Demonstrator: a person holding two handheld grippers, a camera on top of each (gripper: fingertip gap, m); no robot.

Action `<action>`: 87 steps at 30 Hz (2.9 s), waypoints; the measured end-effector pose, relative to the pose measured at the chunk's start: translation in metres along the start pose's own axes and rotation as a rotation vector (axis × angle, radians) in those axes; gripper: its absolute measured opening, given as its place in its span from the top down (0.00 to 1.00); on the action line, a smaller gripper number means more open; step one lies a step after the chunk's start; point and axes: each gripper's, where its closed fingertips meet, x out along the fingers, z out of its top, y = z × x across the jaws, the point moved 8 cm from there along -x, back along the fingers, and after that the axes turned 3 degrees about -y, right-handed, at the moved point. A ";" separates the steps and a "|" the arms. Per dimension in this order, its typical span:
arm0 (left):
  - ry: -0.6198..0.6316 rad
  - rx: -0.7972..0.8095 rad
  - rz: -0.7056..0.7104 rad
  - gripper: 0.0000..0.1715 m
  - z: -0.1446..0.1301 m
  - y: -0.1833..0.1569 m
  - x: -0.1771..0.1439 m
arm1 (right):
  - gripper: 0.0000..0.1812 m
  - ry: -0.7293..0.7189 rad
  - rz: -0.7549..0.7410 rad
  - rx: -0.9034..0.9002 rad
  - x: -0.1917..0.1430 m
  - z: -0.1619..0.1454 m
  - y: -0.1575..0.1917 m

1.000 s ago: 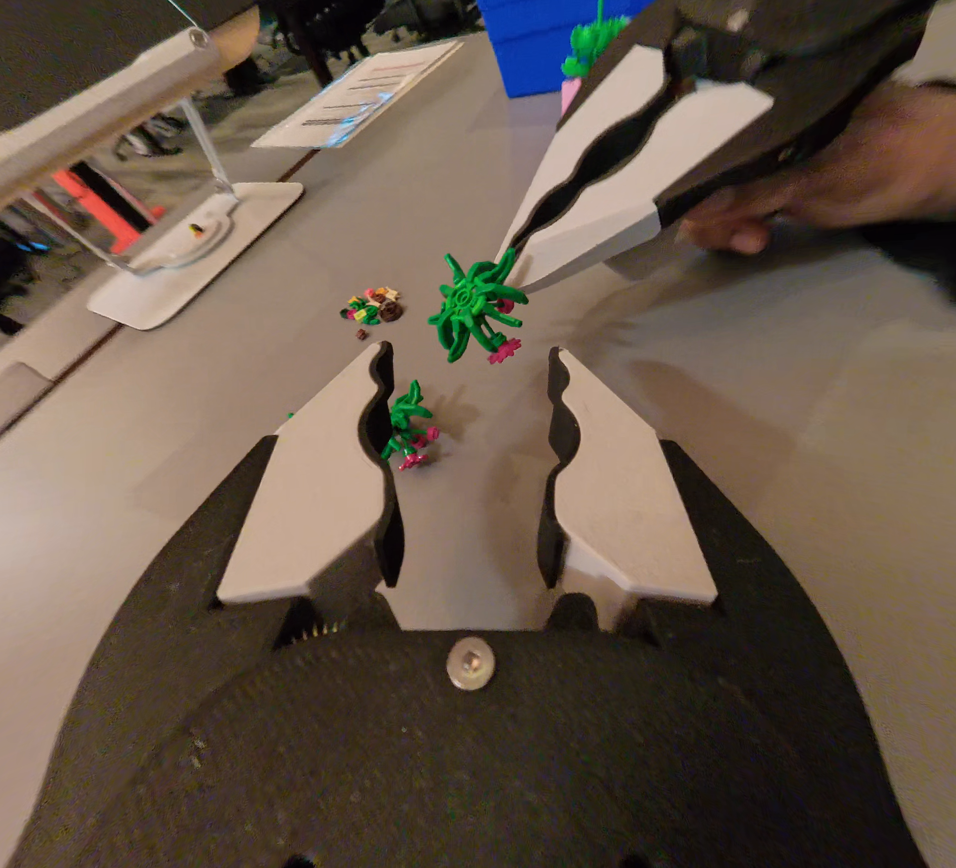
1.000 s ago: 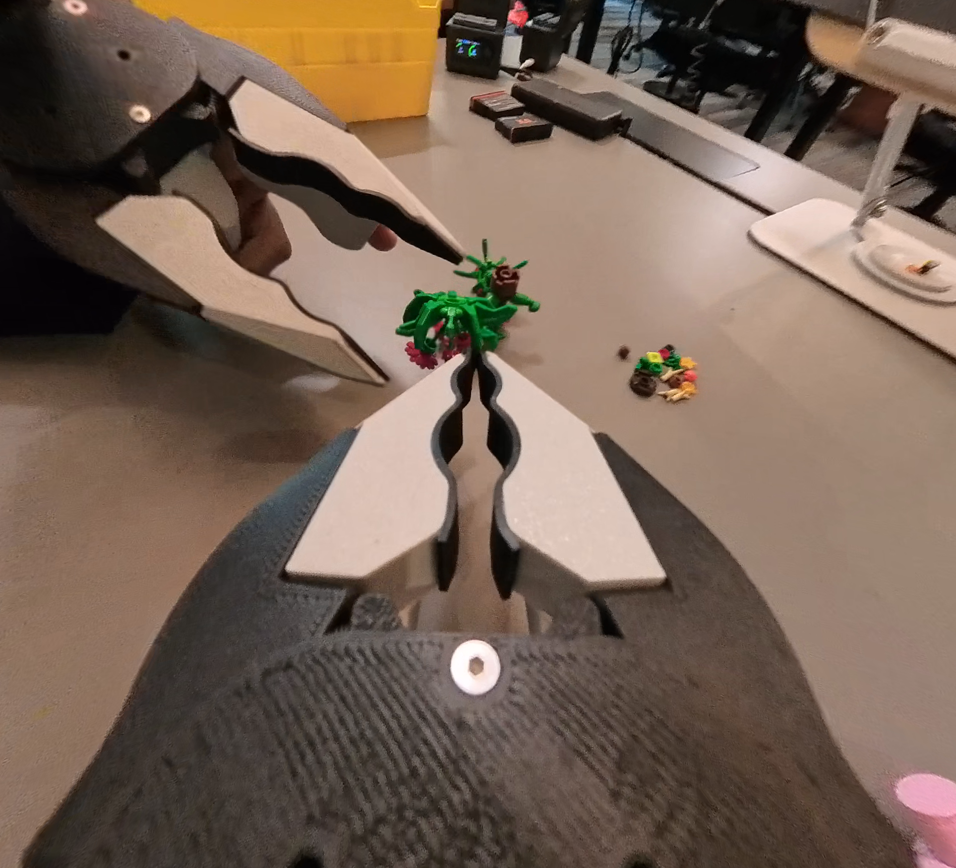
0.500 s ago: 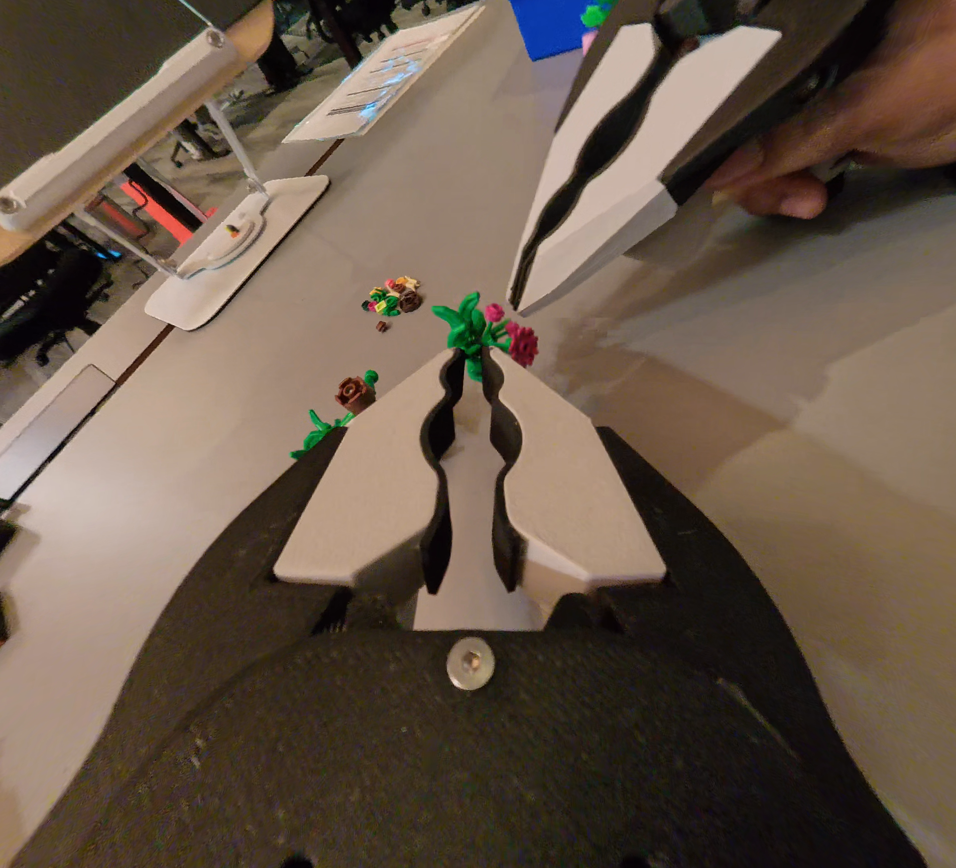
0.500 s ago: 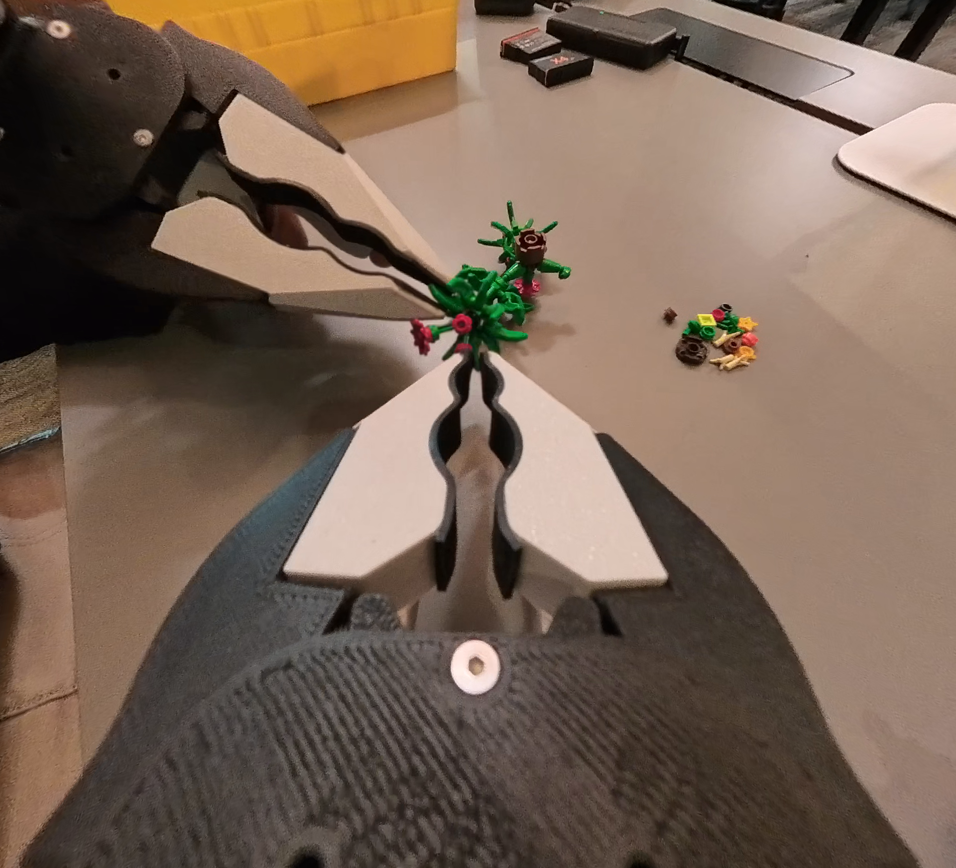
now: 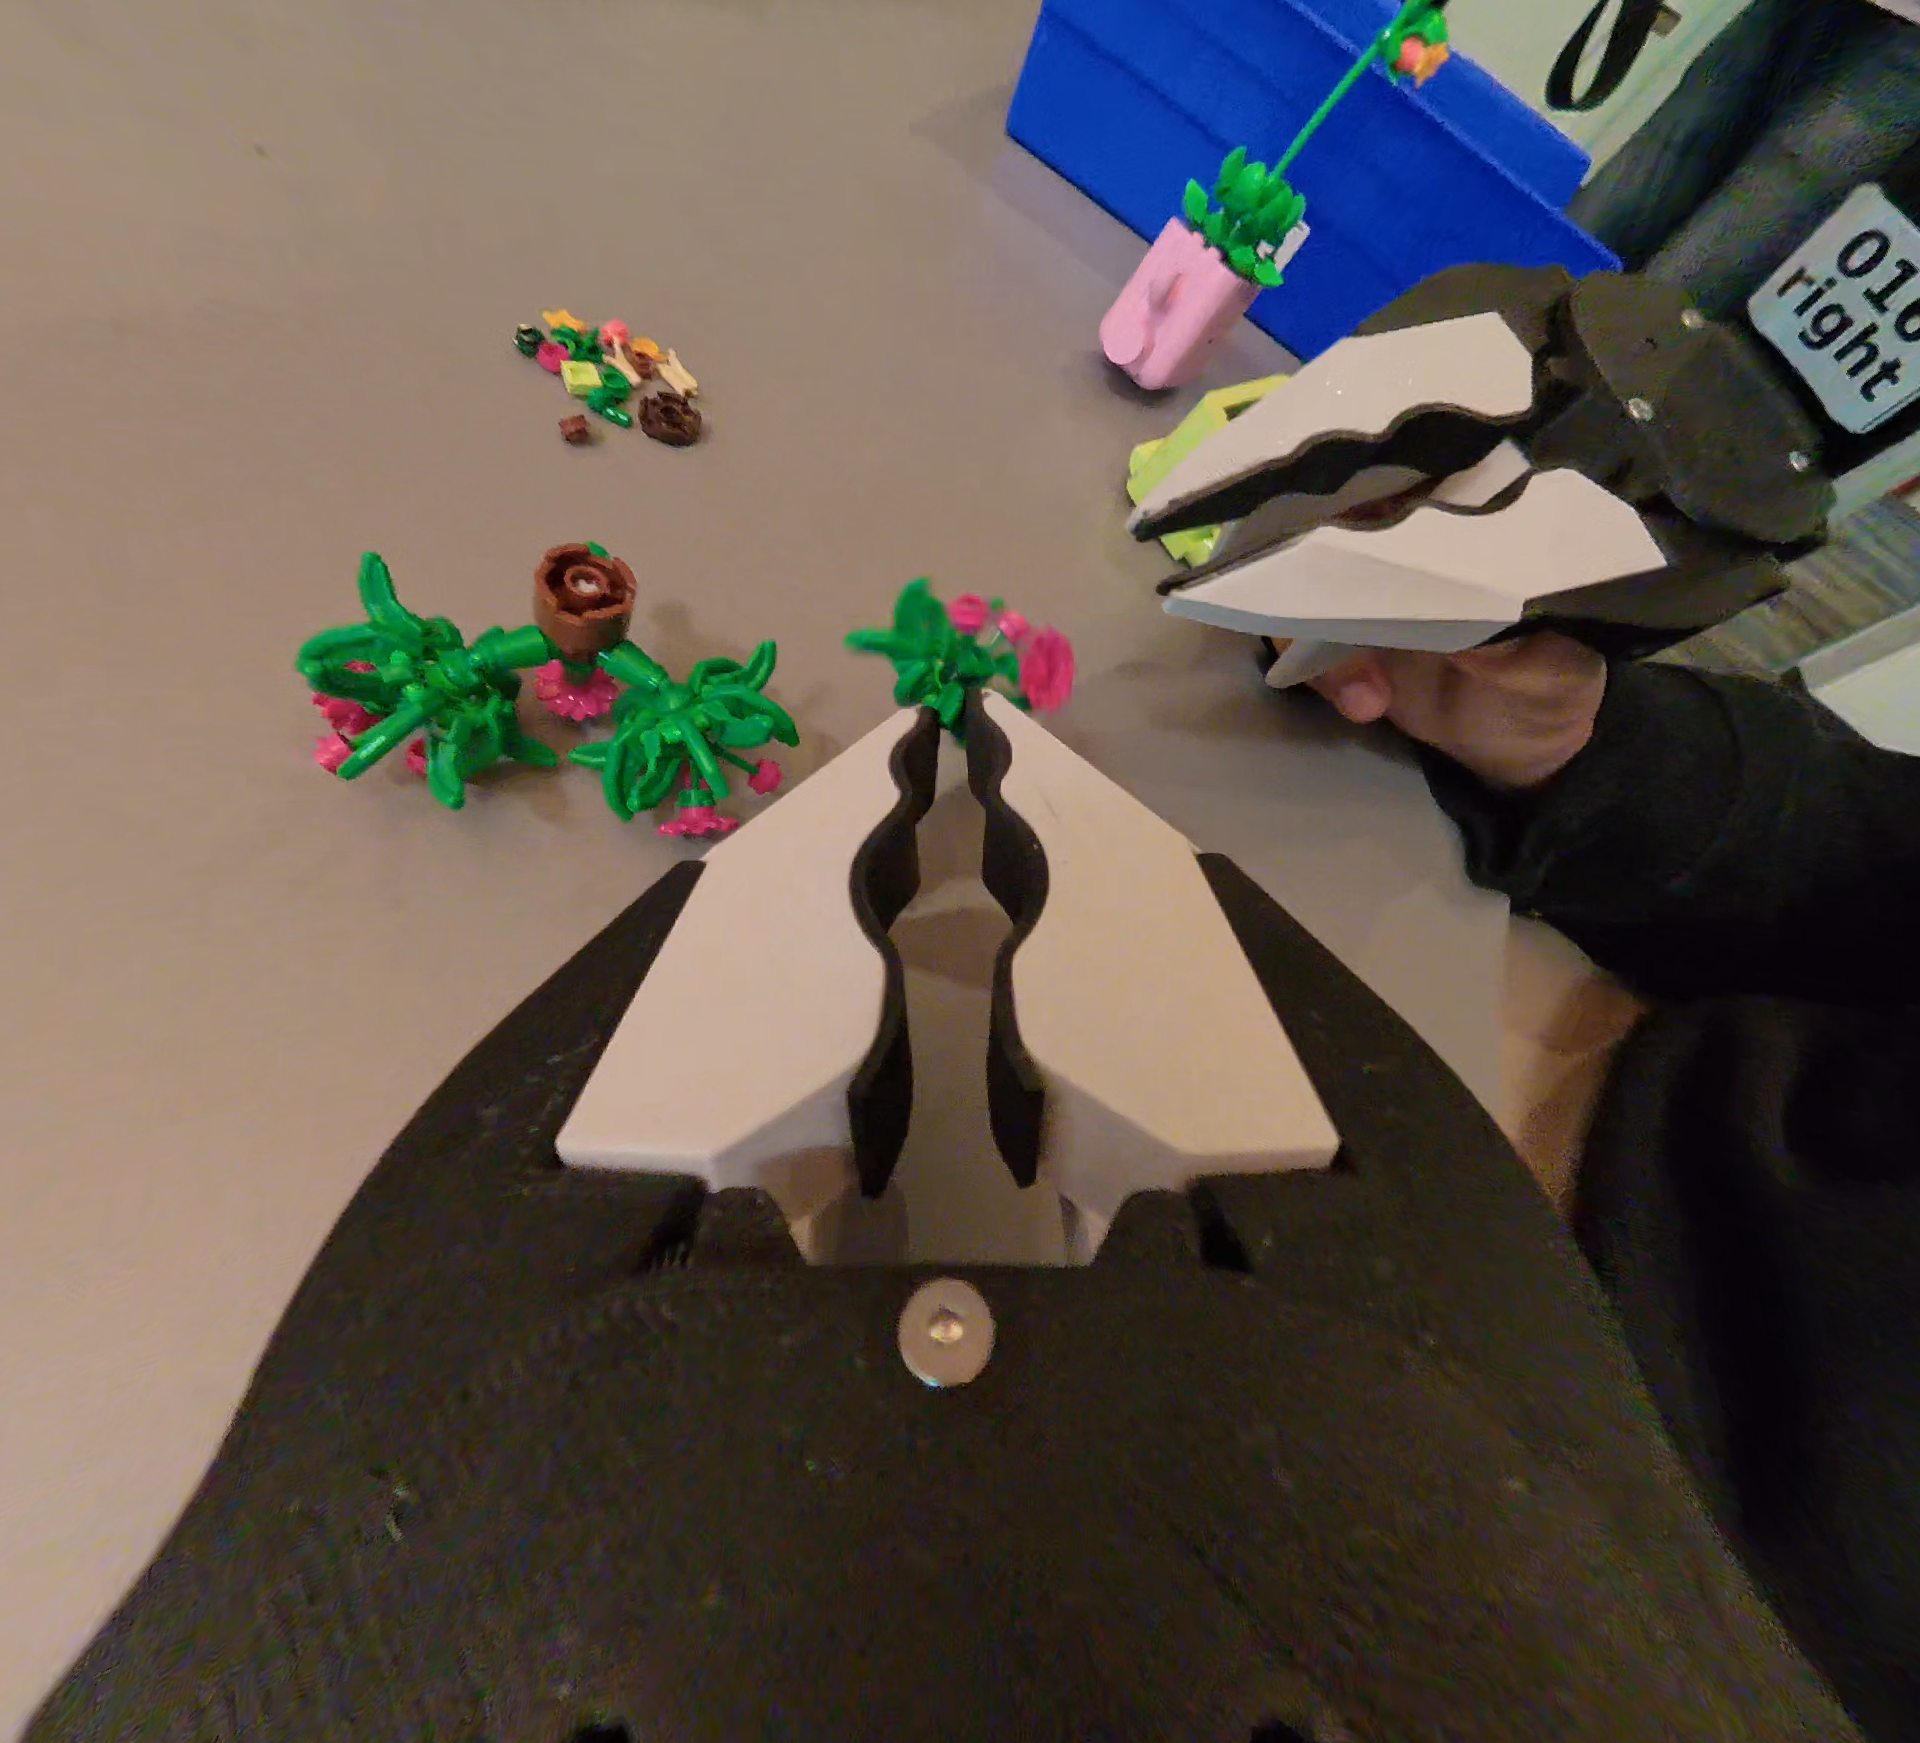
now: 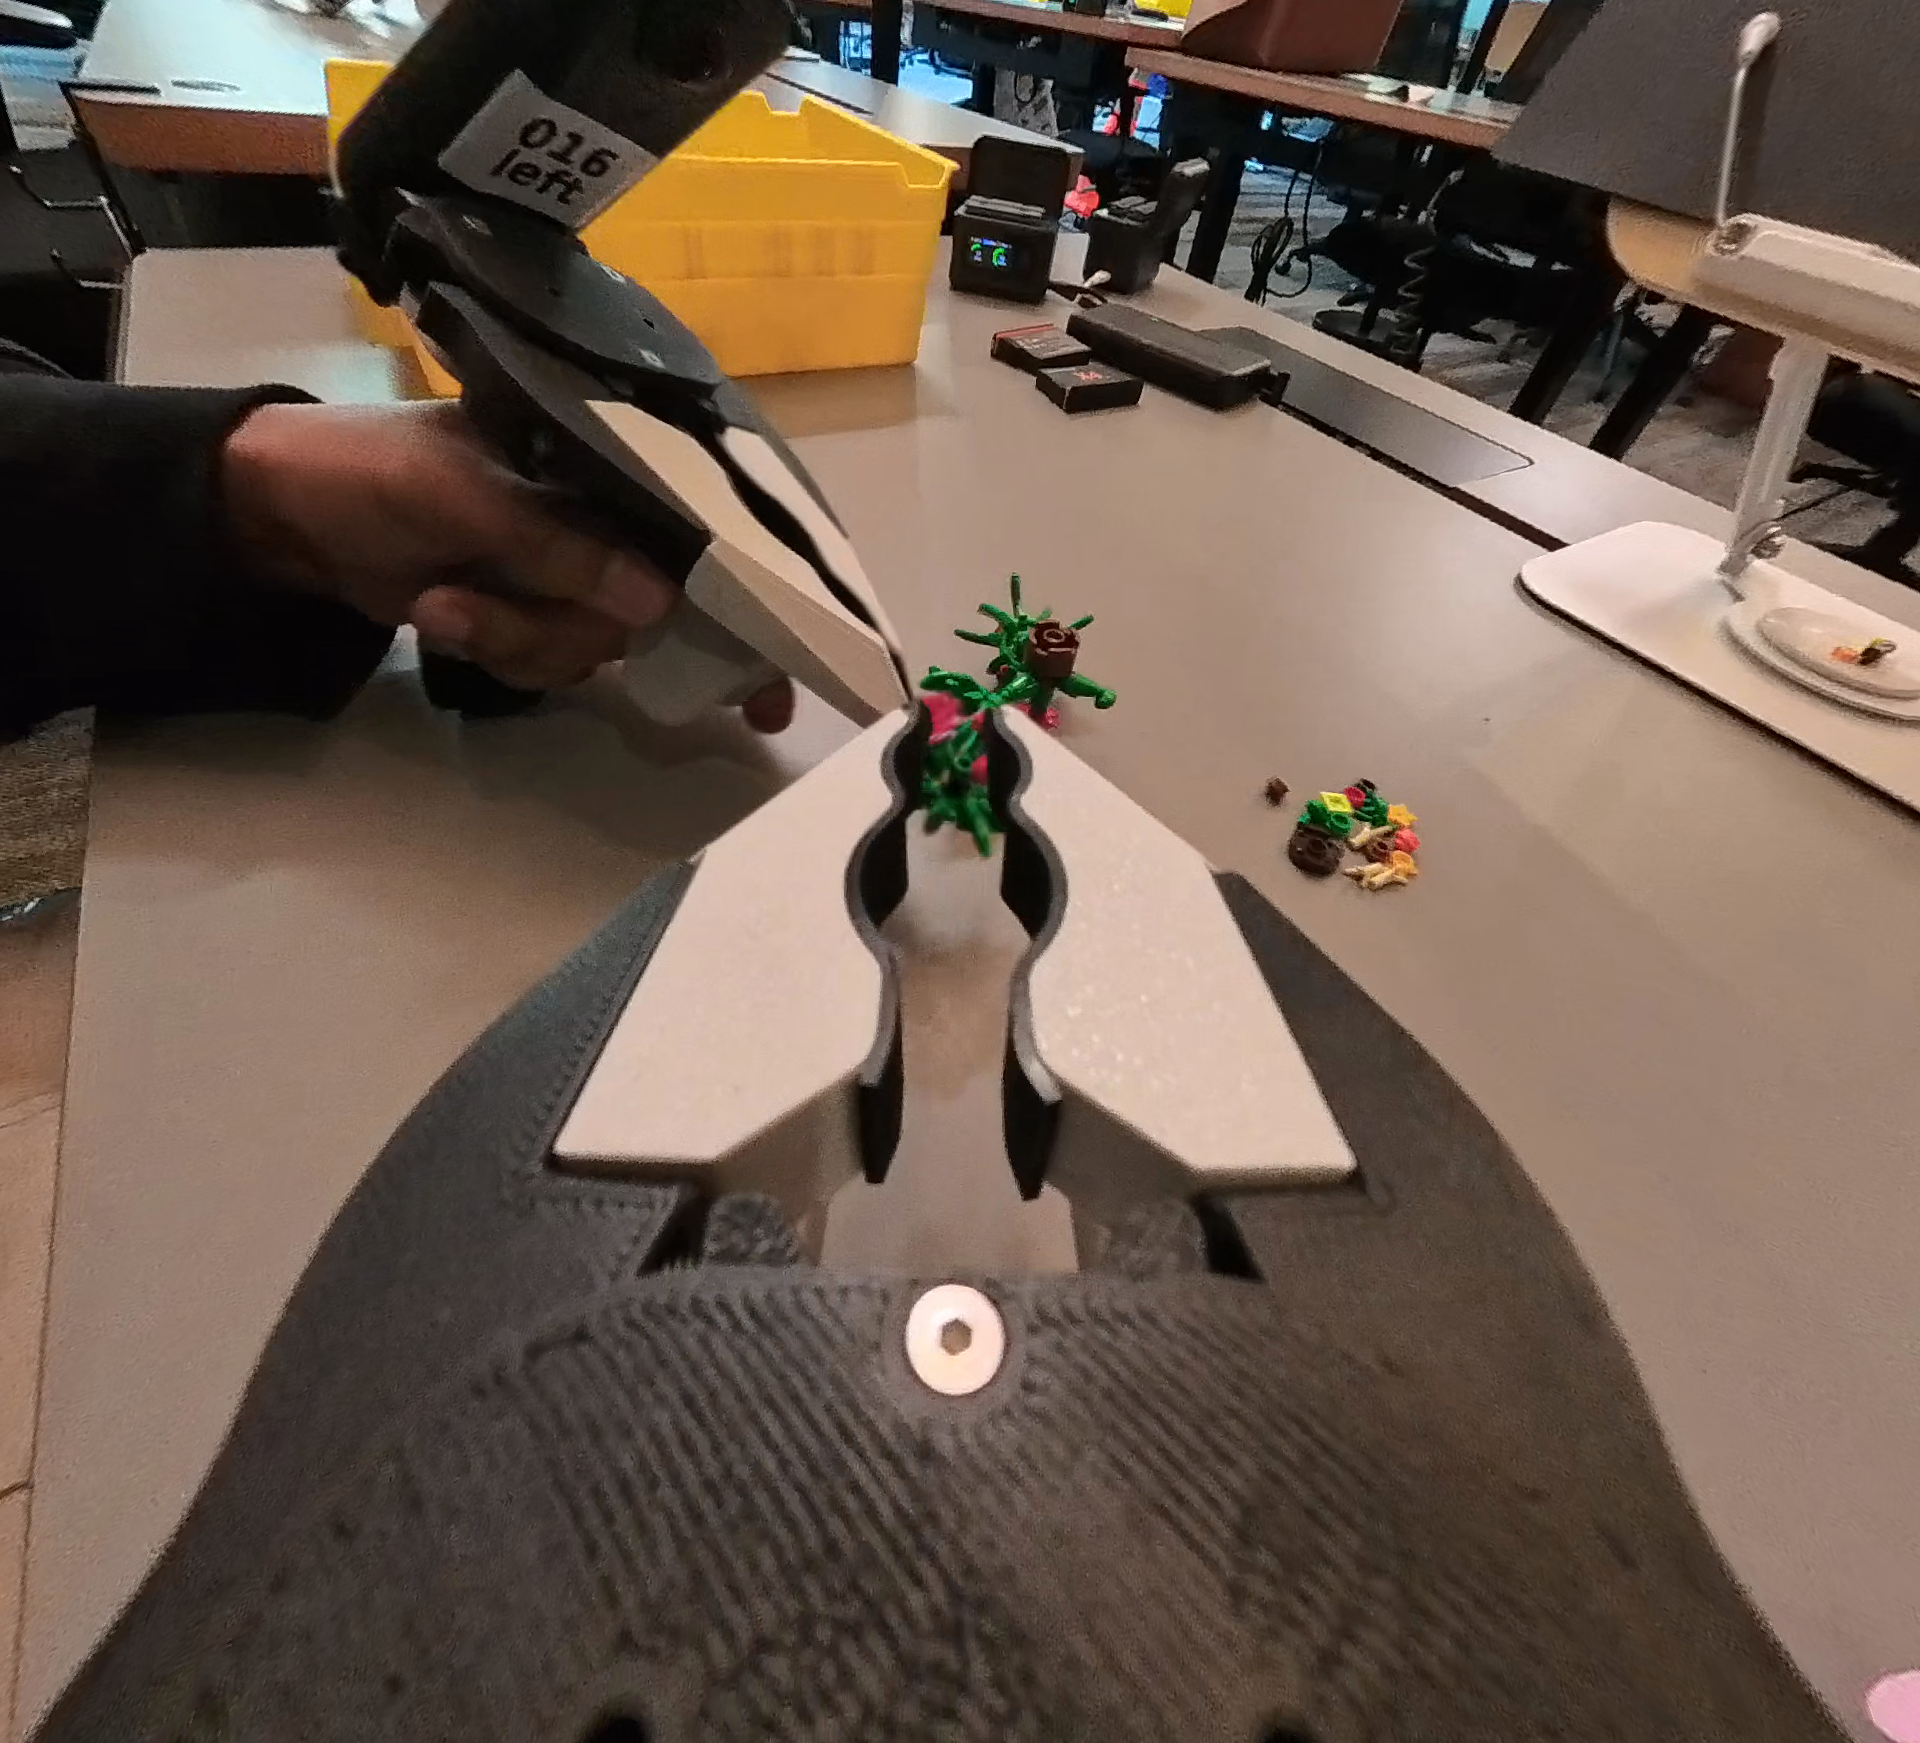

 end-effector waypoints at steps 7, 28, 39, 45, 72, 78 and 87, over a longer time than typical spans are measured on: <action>0.106 0.020 0.015 1.00 -0.007 -0.004 0.007 | 0.95 0.026 -0.069 -0.004 0.002 -0.001 -0.003; 0.121 0.484 0.135 0.93 -0.009 -0.021 0.008 | 0.86 0.304 0.070 -0.313 0.013 -0.026 0.024; 0.214 0.567 0.146 0.93 -0.018 -0.024 0.015 | 0.92 0.369 0.033 -0.313 0.017 -0.031 0.021; 0.233 0.623 0.174 0.94 -0.022 -0.027 0.017 | 0.93 0.375 0.031 -0.314 0.017 -0.032 0.021; -0.363 0.499 0.112 0.85 0.011 -0.050 -0.002 | 0.94 -0.269 0.287 0.573 -0.011 0.006 -0.018; -0.385 0.516 0.097 0.94 0.010 -0.052 -0.004 | 0.93 -0.281 0.336 0.670 -0.010 0.002 -0.022; -0.414 0.571 0.123 1.00 0.009 -0.053 -0.006 | 0.95 -0.279 0.380 0.722 -0.009 0.000 -0.023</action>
